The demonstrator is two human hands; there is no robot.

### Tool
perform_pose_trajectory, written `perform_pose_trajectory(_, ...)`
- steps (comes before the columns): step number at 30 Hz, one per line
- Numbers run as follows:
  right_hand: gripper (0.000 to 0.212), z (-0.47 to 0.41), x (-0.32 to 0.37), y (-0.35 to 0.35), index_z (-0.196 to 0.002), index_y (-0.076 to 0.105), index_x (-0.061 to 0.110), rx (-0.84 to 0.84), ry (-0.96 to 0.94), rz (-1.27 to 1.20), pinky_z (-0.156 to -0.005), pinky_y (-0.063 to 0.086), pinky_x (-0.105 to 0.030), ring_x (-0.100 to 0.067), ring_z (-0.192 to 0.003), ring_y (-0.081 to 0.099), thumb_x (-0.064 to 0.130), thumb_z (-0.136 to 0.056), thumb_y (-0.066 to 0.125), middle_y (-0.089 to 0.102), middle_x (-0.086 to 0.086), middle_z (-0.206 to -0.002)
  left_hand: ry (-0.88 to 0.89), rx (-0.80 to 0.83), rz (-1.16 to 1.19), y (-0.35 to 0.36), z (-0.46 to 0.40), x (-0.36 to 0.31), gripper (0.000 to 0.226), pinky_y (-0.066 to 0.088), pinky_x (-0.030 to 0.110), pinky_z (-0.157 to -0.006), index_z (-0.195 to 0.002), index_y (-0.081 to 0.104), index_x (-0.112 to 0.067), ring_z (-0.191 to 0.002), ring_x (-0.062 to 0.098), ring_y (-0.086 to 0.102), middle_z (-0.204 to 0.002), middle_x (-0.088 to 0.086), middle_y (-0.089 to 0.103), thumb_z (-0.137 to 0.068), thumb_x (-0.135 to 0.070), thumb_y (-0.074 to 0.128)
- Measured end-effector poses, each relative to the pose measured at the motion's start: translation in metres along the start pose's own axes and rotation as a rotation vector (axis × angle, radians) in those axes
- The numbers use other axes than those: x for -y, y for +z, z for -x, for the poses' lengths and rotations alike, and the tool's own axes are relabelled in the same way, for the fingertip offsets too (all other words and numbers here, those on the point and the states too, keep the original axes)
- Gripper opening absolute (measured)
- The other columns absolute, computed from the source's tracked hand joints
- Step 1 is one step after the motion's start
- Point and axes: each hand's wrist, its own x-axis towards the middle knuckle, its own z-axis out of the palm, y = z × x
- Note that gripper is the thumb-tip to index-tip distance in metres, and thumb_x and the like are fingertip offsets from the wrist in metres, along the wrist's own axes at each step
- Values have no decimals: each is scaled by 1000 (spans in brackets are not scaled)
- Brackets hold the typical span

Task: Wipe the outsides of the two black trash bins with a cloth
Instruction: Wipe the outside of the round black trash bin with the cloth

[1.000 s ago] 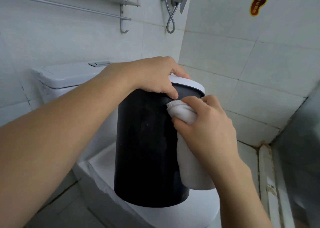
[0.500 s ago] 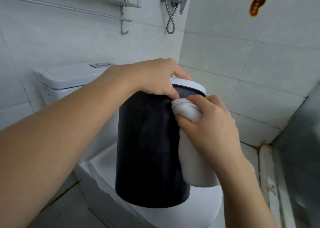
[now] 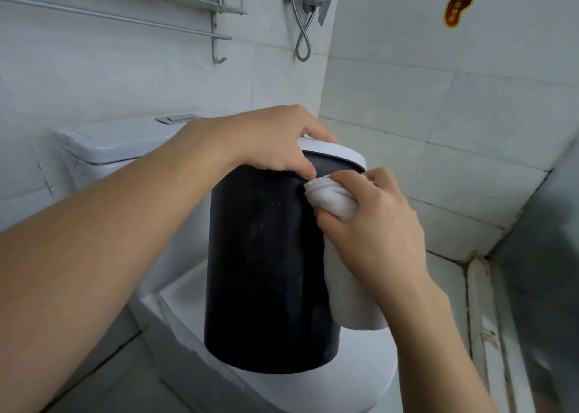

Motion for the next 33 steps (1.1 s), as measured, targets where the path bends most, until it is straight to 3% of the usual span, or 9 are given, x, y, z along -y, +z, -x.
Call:
perform_pose_trajectory(7, 28, -12, -20, -6, -113, 57, 45, -39, 185, -14, -68, 38, -33, -25, -84, 55, 43, -85, 59, 46, 8, -112, -4, 16, -24, 1, -1, -7, 48, 34, 10, -49, -122, 64, -46, -59, -17, 51, -62, -47, 51, -83, -20, 74)
perform_pose_trajectory(13, 26, -6, -1, -3, -110, 59, 41, -45, 27, 13, -62, 41, -33, -24, -80, 55, 40, -84, 61, 46, 8, -110, 29, 27, 31, 0, 4, -6, 44, 32, 9, -48, -117, 68, -43, -55, -9, 51, -60, -36, 55, -83, -15, 73)
perform_pose_trajectory(16, 27, -7, -4, -3, -111, 58, 44, -17, 33, -31, -65, 44, -34, -23, -82, 56, 42, -84, 61, 47, 9, -109, 25, 32, 62, 0, 6, -4, 45, 39, 16, -59, -115, 68, -47, -64, -6, 56, -71, -30, 62, -81, -18, 74)
perform_pose_trajectory(20, 26, -10, -22, -6, -110, 59, 45, -19, 145, -66, -67, 40, -33, -22, -85, 56, 42, -84, 60, 47, 9, -105, -24, 7, 96, 1, 6, 1, 48, 51, 28, -85, -116, 66, -49, -91, 1, 63, -99, -23, 69, -80, -18, 75)
perform_pose_trajectory(25, 24, -16, -34, -16, -105, 63, 42, -63, 182, -169, -74, 43, -35, -20, -85, 55, 43, -81, 62, 50, 8, -99, -94, -77, 163, -1, 7, 16, 45, 48, 29, -93, -109, 70, -39, -100, 3, 64, -102, -24, 69, -79, -6, 73)
perform_pose_trajectory(31, 22, -15, -35, -12, -104, 62, 44, -21, 180, -146, -71, 41, -33, -19, -84, 55, 40, -82, 62, 50, 10, -97, -102, -153, 238, 4, 2, 25, 39, 51, 46, -92, -93, 62, -35, -96, 29, 66, -101, 6, 72, -83, 3, 67)
perform_pose_trajectory(33, 25, -15, -33, -9, -106, 62, 45, 3, 171, -135, -72, 42, -34, -19, -84, 56, 41, -81, 62, 50, 10, -97, -103, -153, 282, 4, 3, 32, 40, 50, 47, -94, -93, 63, -33, -93, 28, 67, -102, 9, 72, -84, 6, 65)
